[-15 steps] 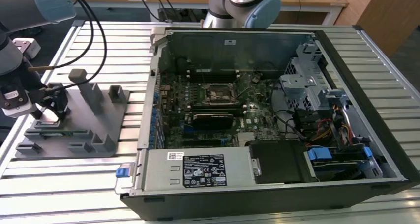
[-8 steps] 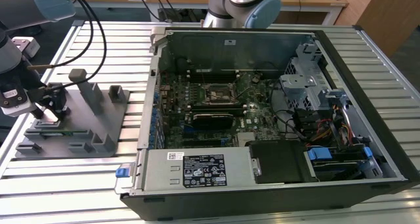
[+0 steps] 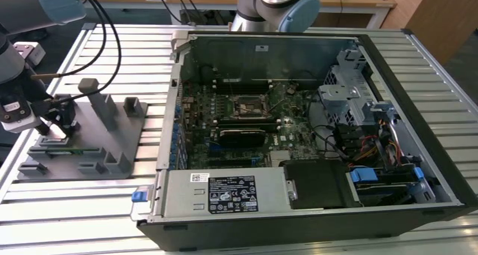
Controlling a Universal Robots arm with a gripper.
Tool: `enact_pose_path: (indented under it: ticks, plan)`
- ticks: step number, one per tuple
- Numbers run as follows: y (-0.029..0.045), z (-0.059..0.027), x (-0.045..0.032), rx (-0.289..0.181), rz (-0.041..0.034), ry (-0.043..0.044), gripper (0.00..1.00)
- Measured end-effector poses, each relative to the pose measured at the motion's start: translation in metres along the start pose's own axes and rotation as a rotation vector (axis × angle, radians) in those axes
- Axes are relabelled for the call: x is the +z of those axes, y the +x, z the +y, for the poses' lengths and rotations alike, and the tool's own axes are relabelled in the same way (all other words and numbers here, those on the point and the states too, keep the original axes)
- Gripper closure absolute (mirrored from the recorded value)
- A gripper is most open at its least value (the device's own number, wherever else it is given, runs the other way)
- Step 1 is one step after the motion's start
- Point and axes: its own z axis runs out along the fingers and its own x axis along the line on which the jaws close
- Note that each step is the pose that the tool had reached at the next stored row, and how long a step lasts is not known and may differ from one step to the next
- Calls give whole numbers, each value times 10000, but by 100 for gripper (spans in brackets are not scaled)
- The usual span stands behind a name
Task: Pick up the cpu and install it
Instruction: 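Pick up the cpu and move it towards the insertion slot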
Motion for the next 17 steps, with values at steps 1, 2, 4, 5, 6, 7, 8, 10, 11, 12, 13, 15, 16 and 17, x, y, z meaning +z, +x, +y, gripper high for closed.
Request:
enact_pose_path:
  ticks: [1,2,4,5,6,7,8,10,11,12,13,15,16,17]
  plan:
    - [0,0,-3,0,-1,0,47]
    - [0,0,-3,0,-2,-1,47]
    - [0,0,-4,0,-2,-1,40]
    - [0,0,-4,0,-2,-1,40]
    - [0,0,-4,0,-1,-1,40]
    - [0,0,-4,-4,1,0,40]
    - [0,0,0,-12,1,0,40]
    - [0,0,10,-33,0,0,40]
    - [0,-1,16,-45,1,0,40]
    - [0,-1,21,-53,2,1,40]
    - [0,-1,24,-61,3,1,40]
    - [0,-1,24,-67,4,2,40]
    - [0,-1,24,-68,3,1,42]
    - [0,0,18,-68,2,1,42]
